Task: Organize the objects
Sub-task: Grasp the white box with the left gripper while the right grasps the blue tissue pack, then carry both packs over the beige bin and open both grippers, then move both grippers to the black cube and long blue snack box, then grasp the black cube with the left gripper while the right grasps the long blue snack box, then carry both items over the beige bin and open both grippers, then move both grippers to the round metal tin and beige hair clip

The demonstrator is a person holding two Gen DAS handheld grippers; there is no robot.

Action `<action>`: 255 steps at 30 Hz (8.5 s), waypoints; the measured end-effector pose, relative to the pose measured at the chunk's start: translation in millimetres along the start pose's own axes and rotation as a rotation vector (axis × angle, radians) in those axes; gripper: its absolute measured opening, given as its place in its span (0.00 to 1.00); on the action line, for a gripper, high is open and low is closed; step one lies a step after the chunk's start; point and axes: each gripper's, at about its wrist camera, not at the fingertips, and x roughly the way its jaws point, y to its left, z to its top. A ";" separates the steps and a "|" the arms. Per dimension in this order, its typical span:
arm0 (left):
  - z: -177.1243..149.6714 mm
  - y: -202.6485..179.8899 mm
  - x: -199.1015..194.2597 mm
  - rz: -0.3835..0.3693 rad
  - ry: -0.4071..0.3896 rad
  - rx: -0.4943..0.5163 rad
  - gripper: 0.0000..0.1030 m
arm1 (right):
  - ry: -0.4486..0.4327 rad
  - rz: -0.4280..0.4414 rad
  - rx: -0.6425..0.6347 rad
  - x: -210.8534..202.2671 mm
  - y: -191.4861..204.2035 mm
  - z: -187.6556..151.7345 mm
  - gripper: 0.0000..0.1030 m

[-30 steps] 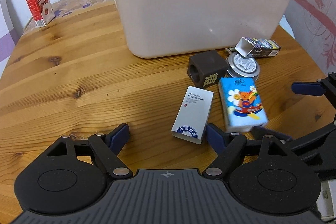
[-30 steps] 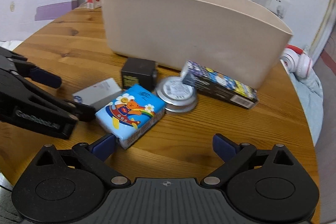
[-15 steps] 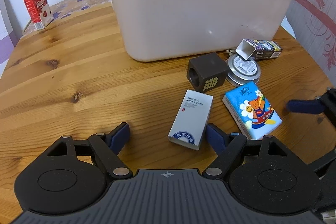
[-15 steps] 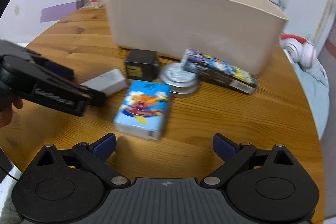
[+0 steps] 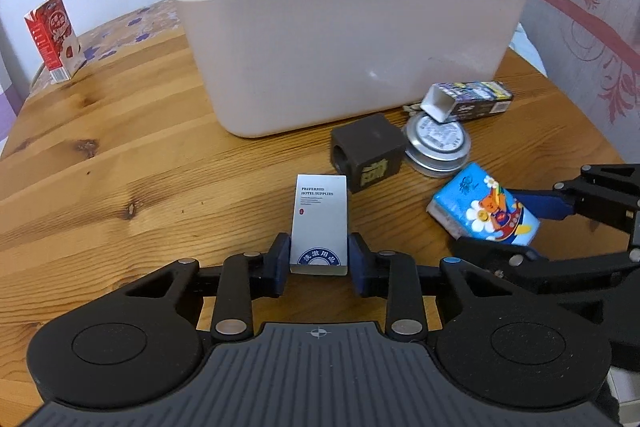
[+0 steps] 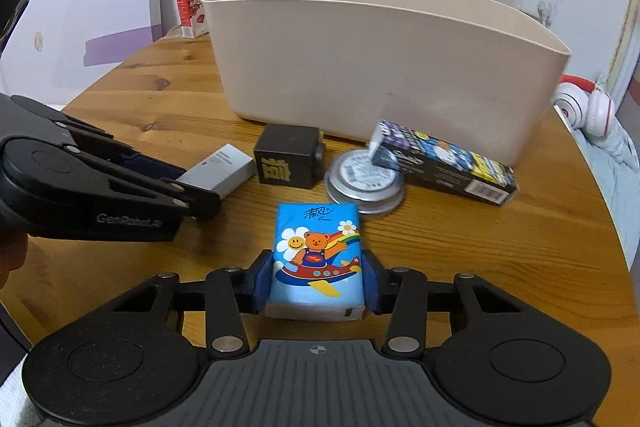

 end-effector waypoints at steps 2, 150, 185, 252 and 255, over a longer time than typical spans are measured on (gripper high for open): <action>0.1 -2.8 -7.6 0.003 -0.016 0.012 0.30 | -0.012 0.003 0.004 -6.4 -5.1 -0.3 0.41; 55.5 -7.2 46.3 0.096 0.038 -0.141 0.45 | 0.040 -0.175 0.171 14.1 -94.6 31.5 0.20; 97.9 -30.3 -82.2 0.151 -0.360 -0.056 0.45 | -0.328 -0.074 0.089 -105.1 -88.3 97.4 0.21; 61.3 -86.7 17.5 -0.009 -0.098 -0.044 0.86 | -0.113 -0.287 0.003 -49.9 -110.8 50.8 1.00; 56.6 -83.7 33.3 -0.019 -0.080 -0.088 0.86 | -0.086 -0.288 -0.001 -41.6 -111.7 44.0 1.00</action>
